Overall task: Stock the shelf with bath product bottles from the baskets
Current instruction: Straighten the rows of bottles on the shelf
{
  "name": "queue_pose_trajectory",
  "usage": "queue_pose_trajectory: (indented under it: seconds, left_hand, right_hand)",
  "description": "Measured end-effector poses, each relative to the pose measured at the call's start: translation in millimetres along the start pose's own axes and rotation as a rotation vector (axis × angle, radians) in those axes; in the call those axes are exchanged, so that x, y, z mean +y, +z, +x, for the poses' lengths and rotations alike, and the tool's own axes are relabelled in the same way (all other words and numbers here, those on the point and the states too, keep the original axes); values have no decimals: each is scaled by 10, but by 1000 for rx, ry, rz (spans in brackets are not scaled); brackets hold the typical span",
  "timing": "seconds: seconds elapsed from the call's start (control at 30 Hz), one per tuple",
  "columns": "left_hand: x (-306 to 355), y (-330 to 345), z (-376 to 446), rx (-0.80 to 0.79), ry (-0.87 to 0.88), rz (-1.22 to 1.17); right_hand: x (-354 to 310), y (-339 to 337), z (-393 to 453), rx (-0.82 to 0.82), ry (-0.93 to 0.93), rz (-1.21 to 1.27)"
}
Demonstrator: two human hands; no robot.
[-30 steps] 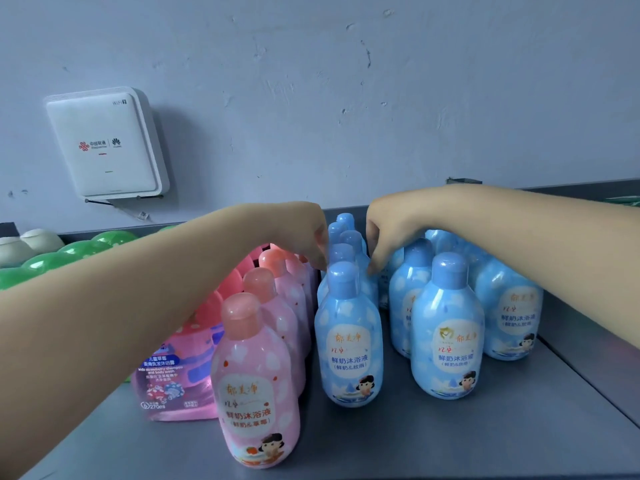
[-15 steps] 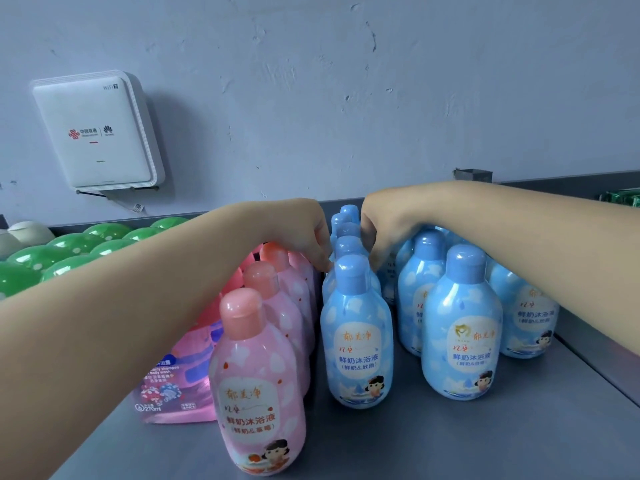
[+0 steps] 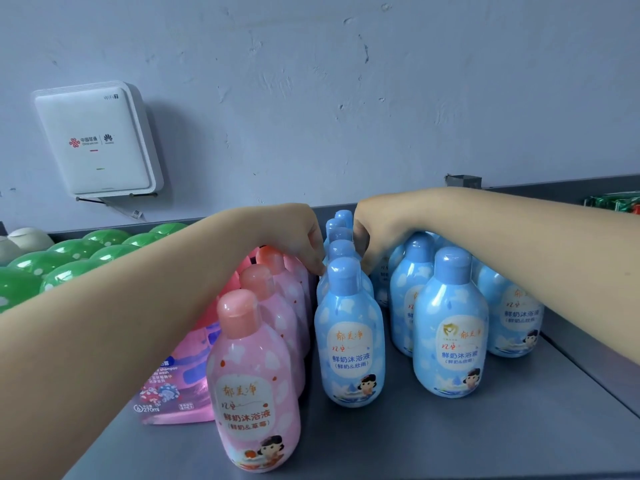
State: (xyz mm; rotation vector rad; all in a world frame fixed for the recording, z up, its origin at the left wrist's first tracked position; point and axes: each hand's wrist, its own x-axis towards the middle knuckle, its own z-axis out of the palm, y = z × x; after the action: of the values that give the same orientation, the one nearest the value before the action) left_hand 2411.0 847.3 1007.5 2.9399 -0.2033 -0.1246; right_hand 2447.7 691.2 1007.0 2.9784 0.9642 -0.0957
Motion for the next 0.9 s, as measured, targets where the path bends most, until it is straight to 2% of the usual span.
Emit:
queue_pose_trajectory:
  seconds: [0.17,0.3,0.5,0.6,0.9]
  left_hand:
    - [-44,-177,-8,97,55,-39]
    - [-134,-290,61,179,46,-42]
    - [-41,-192,243,148,71,110]
    - [-46,-152,294,79,33,153]
    - [-82,-43,393,49,-27,74]
  right_hand:
    - [51,-82,-8,-23,20,10]
    - [85,-182,39,47,22,-20]
    - [86,-126,239,81,13,-26]
    - [113,-89,325,60,3,-31]
    - [164,4,459,30,11,-22]
